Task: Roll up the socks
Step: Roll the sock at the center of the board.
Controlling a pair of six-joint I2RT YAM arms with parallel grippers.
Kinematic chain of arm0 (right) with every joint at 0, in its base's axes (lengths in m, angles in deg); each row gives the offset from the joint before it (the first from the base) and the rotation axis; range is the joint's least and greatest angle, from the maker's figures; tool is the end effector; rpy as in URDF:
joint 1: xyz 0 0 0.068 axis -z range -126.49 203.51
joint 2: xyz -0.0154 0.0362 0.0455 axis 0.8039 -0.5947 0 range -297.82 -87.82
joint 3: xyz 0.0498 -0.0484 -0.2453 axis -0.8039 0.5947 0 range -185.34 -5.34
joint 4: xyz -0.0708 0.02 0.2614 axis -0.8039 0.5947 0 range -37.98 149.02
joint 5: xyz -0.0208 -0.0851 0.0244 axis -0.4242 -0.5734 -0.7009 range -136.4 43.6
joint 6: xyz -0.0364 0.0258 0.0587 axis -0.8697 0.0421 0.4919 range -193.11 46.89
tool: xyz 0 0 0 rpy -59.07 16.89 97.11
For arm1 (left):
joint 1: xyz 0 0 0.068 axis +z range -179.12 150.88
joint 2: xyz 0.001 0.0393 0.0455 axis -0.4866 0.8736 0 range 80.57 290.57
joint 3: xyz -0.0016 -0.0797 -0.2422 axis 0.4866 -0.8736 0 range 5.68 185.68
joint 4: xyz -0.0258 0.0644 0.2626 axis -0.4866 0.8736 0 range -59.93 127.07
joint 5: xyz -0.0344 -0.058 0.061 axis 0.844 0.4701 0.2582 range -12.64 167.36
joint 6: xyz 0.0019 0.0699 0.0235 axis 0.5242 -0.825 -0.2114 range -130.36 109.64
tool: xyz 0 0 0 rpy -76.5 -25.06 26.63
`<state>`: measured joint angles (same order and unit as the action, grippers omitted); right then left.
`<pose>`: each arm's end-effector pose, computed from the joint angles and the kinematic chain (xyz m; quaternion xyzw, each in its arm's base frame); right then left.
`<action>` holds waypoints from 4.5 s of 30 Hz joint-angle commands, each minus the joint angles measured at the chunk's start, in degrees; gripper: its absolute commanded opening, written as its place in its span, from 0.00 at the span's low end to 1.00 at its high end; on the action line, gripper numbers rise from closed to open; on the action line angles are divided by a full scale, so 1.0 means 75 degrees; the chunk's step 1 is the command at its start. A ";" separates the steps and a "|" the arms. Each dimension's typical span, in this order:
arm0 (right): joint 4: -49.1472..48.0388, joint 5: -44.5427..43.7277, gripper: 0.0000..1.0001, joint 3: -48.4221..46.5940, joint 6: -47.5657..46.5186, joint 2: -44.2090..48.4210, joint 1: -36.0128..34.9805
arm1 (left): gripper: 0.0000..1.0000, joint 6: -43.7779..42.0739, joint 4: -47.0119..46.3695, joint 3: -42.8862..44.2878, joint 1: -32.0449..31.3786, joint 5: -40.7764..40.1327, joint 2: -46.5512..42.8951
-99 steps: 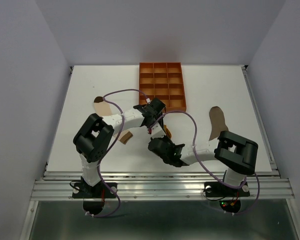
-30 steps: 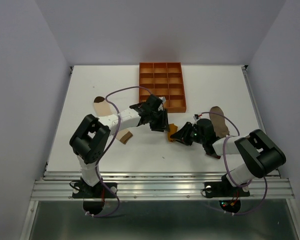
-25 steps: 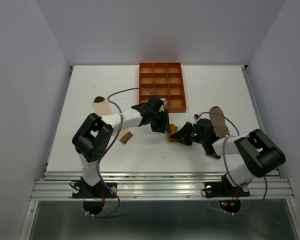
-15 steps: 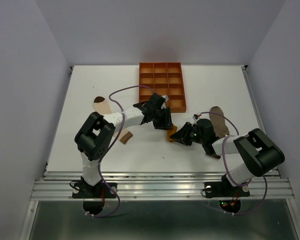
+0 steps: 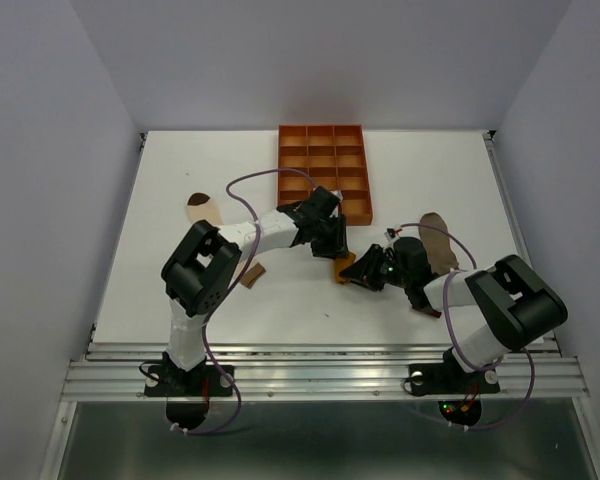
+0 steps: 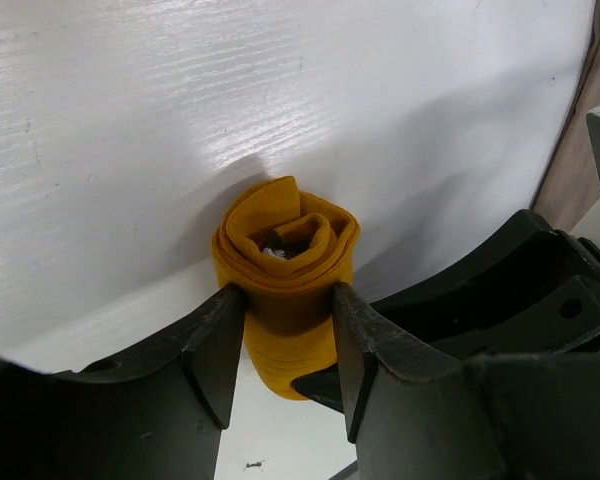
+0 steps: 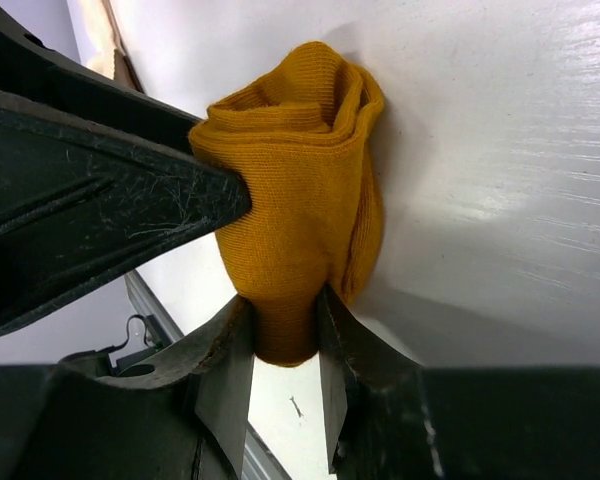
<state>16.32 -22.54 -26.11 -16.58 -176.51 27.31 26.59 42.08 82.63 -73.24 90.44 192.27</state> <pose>0.2370 0.1444 0.0750 0.1277 0.8529 0.4482 0.2352 0.3110 -0.3212 0.1475 0.0996 0.9191 -0.3185 0.2094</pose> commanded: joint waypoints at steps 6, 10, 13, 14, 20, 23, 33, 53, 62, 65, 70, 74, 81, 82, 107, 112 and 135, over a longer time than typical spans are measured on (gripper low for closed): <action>0.1394 0.0007 0.01 -0.0042 -0.0798 -0.0200 0.0001 | 0.45 -0.0181 0.0882 0.0732 -0.0352 -0.1332 0.0493; 0.2436 -0.0682 0.14 -0.0416 -0.1326 0.0315 0.0001 | 0.36 -0.0075 0.1631 0.0990 -0.0504 -0.2072 0.0879; 0.3025 -0.0883 0.25 -0.0628 -0.1713 0.0585 0.0001 | 0.34 0.0065 0.1901 0.1107 -0.0633 -0.2598 0.0938; 0.3119 -0.0919 0.26 -0.0768 -0.1818 0.0691 0.0001 | 0.31 0.0089 0.2019 0.1154 -0.0703 -0.2739 0.0985; 0.3565 -0.1070 0.49 -0.1178 -0.2509 0.1066 0.0001 | 0.24 0.0264 0.2651 0.1365 -0.0809 -0.3150 0.1138; 0.3741 -0.1293 0.57 -0.1343 -0.2977 0.1440 -0.0199 | 0.24 0.0358 0.2991 0.1506 -0.0914 -0.3583 0.1150; 0.3835 -0.2640 0.66 -0.1215 -0.3869 0.2472 -0.1276 | 0.24 0.0510 0.3718 0.2021 -0.0973 -0.3584 0.1349; 0.4257 -0.7985 0.66 -0.2105 -0.4690 0.1724 -0.4522 | 0.24 0.1120 0.4539 0.2338 -0.1184 -0.3326 0.1548; 0.3905 -0.8173 0.67 -0.2270 -0.5077 0.1453 -0.4980 | 0.24 0.1191 0.4539 0.2397 -0.1207 -0.3127 0.1595; 0.3940 -0.8185 0.67 -0.2070 -0.4867 0.1640 -0.5050 | 0.24 0.1179 0.4469 0.2373 -0.1207 -0.3033 0.1583; 0.4279 -0.8290 0.67 -0.1509 -0.4258 0.2377 -0.5050 | 0.24 0.1226 0.4399 0.2280 -0.1196 -0.2986 0.1525; 0.4549 -0.8314 0.67 -0.1156 -0.4081 0.3046 -0.5050 | 0.24 0.1284 0.4375 0.2279 -0.1196 -0.2963 0.1525; 0.4374 -0.7985 0.67 -0.0944 -0.4326 0.3529 -0.5273 | 0.24 0.1425 0.4340 0.2280 -0.1184 -0.2916 0.1466; 0.4316 -0.7986 0.67 -0.1003 -0.4443 0.3470 -0.5273 | 0.24 0.1437 0.4352 0.2268 -0.1196 -0.2928 0.1466; 0.3331 -0.9227 0.68 -0.2292 -0.5276 0.0716 -0.5496 | 0.25 0.1507 0.4141 0.1987 -0.1067 -0.2506 0.1349; 0.3132 -0.9614 0.67 -0.2351 -0.5299 0.0341 -0.5496 | 0.25 0.1507 0.4106 0.1905 -0.1067 -0.2447 0.1337; 0.2792 -1.0294 0.65 -0.2820 -0.5428 -0.0773 -0.5496 | 0.25 0.1507 0.4117 0.1764 -0.1067 -0.2377 0.1290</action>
<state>40.77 -97.21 -44.78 -57.47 -181.29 -13.76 37.78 69.38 99.17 -79.88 71.80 200.08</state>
